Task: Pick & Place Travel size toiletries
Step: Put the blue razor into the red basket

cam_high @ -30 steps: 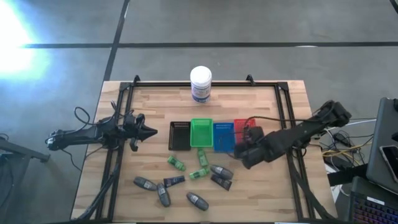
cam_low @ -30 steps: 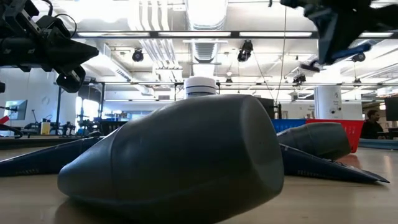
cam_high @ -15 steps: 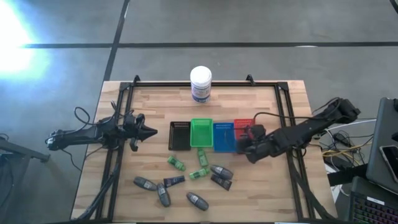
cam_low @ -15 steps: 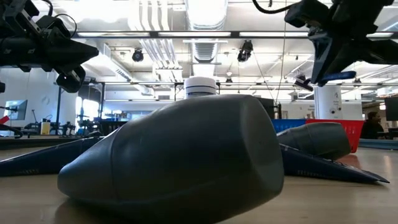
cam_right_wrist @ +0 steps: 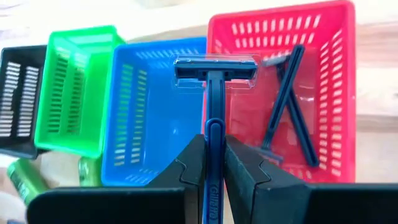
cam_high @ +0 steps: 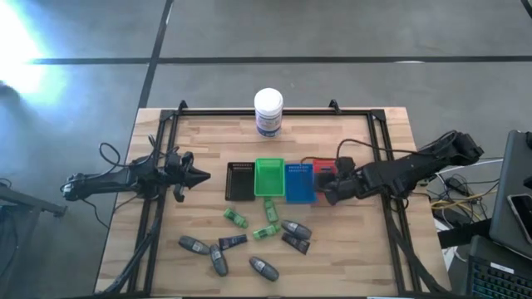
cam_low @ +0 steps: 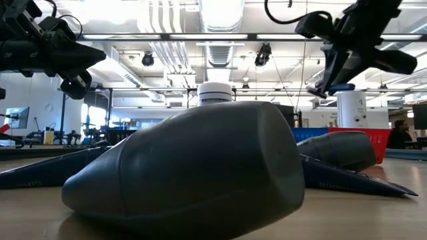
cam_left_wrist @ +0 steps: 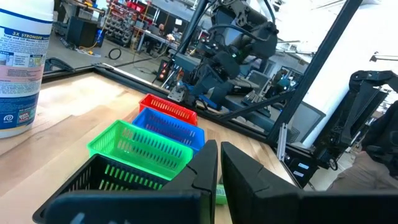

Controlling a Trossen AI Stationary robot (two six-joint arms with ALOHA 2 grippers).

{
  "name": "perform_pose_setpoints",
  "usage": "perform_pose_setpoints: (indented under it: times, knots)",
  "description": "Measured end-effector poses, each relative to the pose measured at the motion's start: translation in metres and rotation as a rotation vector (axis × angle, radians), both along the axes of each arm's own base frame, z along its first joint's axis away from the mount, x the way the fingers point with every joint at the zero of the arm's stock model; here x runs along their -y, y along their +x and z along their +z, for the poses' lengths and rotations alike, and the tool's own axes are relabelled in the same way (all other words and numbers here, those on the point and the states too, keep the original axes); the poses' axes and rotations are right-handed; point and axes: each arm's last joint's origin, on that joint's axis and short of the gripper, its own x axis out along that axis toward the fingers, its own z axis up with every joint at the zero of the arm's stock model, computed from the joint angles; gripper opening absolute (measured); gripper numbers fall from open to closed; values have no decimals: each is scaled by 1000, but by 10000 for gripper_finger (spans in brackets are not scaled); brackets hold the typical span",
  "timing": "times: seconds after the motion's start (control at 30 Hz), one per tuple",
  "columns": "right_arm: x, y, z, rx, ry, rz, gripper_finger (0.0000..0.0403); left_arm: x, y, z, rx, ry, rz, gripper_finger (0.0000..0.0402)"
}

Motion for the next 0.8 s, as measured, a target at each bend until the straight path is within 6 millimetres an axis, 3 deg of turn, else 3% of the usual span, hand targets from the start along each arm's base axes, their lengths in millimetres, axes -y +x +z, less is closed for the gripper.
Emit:
perform_pose_setpoints:
  times: [0.23, 0.8]
  knots:
    - [20, 3, -1, -33, 43, -36, 34, 0, 0, 0, 0, 0, 0, 26]
    - [27, -3, -33, -71, 108, -86, 36, 0, 0, 0, 0, 0, 0, 26]
